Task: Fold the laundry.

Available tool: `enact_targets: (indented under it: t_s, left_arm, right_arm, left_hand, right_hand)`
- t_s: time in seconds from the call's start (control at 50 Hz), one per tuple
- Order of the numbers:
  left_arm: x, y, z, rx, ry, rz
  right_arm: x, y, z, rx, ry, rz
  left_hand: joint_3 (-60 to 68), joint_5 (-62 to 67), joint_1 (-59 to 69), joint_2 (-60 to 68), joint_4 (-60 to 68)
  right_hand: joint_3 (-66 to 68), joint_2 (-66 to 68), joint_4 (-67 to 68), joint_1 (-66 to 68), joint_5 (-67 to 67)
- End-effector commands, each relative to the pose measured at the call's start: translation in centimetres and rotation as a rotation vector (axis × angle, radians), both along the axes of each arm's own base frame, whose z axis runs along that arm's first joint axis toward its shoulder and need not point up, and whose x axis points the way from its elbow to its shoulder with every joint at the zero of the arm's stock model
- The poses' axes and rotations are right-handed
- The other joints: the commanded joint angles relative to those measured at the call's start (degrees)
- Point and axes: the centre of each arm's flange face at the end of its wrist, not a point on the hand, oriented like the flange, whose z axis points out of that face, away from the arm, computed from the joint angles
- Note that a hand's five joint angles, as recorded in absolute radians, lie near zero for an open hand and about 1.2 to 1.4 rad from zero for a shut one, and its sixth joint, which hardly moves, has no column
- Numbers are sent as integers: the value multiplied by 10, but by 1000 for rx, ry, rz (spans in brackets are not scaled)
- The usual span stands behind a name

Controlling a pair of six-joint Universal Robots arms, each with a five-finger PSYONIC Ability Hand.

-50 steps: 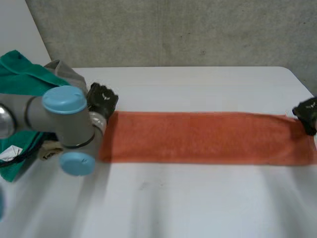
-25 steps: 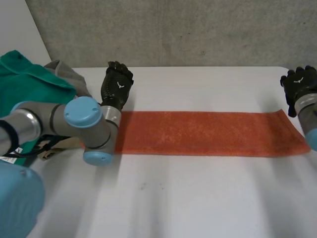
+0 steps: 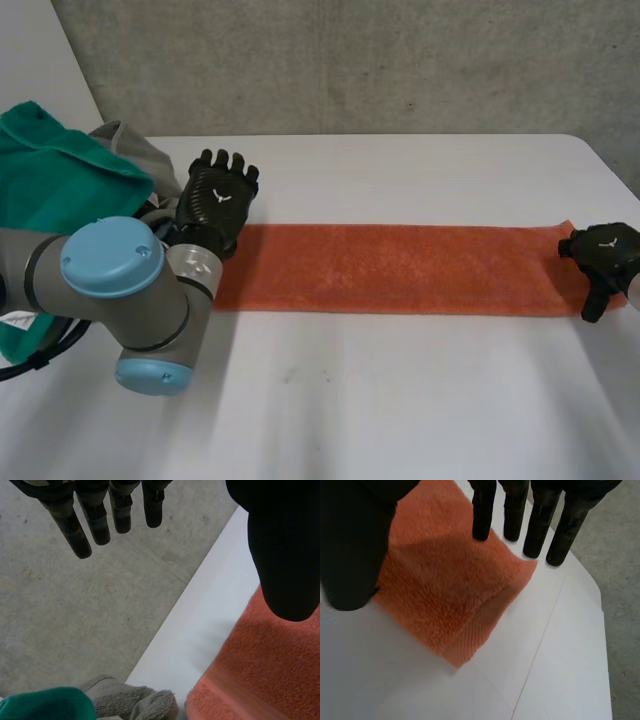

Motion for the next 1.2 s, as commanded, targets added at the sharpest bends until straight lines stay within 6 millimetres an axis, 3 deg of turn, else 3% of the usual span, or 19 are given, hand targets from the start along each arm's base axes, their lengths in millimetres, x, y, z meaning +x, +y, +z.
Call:
enact_targets:
  t_s: [0.02, 0.3, 0.4, 0.44, 0.52, 0.54, 0.64, 0.66, 0.68, 0.72, 0.76, 0.84, 0.94, 0.96, 0.98, 1.0, 1.02, 1.12, 1.2]
  left_arm:
    - [-2, 2, -1, -2, -7, -4]
    - [4, 10, 24, -40, 24, -3]
    - [10, 15, 23, -27, 20, 3]
    - [11, 16, 22, -24, 20, 5]
    - [14, 16, 25, -27, 23, 14]
    - [15, 16, 26, -28, 24, 17]
    - [20, 17, 34, -42, 34, 29]
    - [21, 18, 35, -45, 35, 29]
    - [21, 18, 36, -47, 38, 29]
    - [23, 19, 38, -50, 39, 32]
    - [24, 20, 38, -47, 38, 32]
    - [24, 22, 35, -39, 33, 30]
    - [23, 26, 30, -24, 25, 21]
    - [23, 26, 30, -24, 25, 21]
    - [22, 26, 29, -23, 25, 20]
    - [22, 27, 29, -22, 24, 18]
    - [22, 26, 29, -22, 24, 18]
    - [17, 26, 33, -36, 32, 7]
    - [9, 29, 40, -58, 46, -14]
  right_arm:
    - [-18, -22, -12, -74, 53, -49]
    - [-118, -51, 18, -181, 335, -299]
    - [-116, -53, 23, -201, 427, -281]
    - [-102, -54, 28, -232, 415, -248]
    - [-16, -45, 65, -400, 336, -49]
    - [20, -34, 78, -470, 302, 50]
    - [118, 12, 86, -595, 207, 382]
    - [134, 22, 85, -608, 188, 437]
    - [167, 44, 83, -632, 151, 559]
    - [195, 66, 78, -639, 117, 670]
    - [232, 101, 55, -620, 84, 833]
    - [271, 140, 17, -587, 69, 995]
    - [285, 154, -9, -560, 94, 1043]
    - [285, 152, -10, -558, 98, 1033]
    - [283, 150, -7, -555, 108, 1002]
    - [283, 149, -4, -556, 108, 984]
    - [282, 149, 0, -559, 111, 966]
    - [263, 136, 21, -500, 35, 852]
    - [233, 117, 56, -396, -174, 699]
  left_hand:
    - [-22, -27, -11, -19, -18]
    - [-22, -27, -11, -19, -18]
    - [-22, -27, -11, -19, -18]
    - [-22, -27, -11, -19, -18]
    - [-22, -27, -11, -19, -18]
    - [-22, -27, -11, -19, -18]
    - [-22, -27, -11, -19, -18]
    - [-22, -27, -11, -19, -18]
    - [-22, -27, -11, -19, -18]
    - [-22, -27, -11, -19, -18]
    - [-22, -27, -11, -19, -18]
    - [-22, -27, -11, -19, -18]
    - [-22, -27, -11, -19, -18]
    - [-22, -27, -11, -19, -18]
    - [-22, -27, -11, -19, -18]
    - [-22, -27, -11, -19, -18]
    - [-22, -27, -11, -19, -18]
    - [-22, -27, -11, -19, -18]
    - [-22, -27, -11, -19, -18]
  right_hand:
    - [557, 560, 565, 575, 570]
    - [557, 560, 565, 575, 570]
    - [557, 560, 565, 575, 570]
    - [557, 560, 565, 575, 570]
    - [557, 560, 565, 575, 570]
    - [557, 560, 565, 575, 570]
    - [557, 560, 565, 575, 570]
    - [557, 560, 565, 575, 570]
    - [557, 560, 565, 575, 570]
    - [557, 560, 565, 575, 570]
    - [557, 560, 565, 575, 570]
    - [557, 560, 565, 575, 570]
    - [557, 560, 565, 575, 570]
    - [438, 441, 446, 456, 451]
    - [68, 72, 77, 87, 81]
    - [-95, -92, -87, -77, -82]
    - [-143, -140, -135, -125, -130]
    - [-143, -140, -135, -125, -130]
    - [-143, -140, -135, -125, -130]
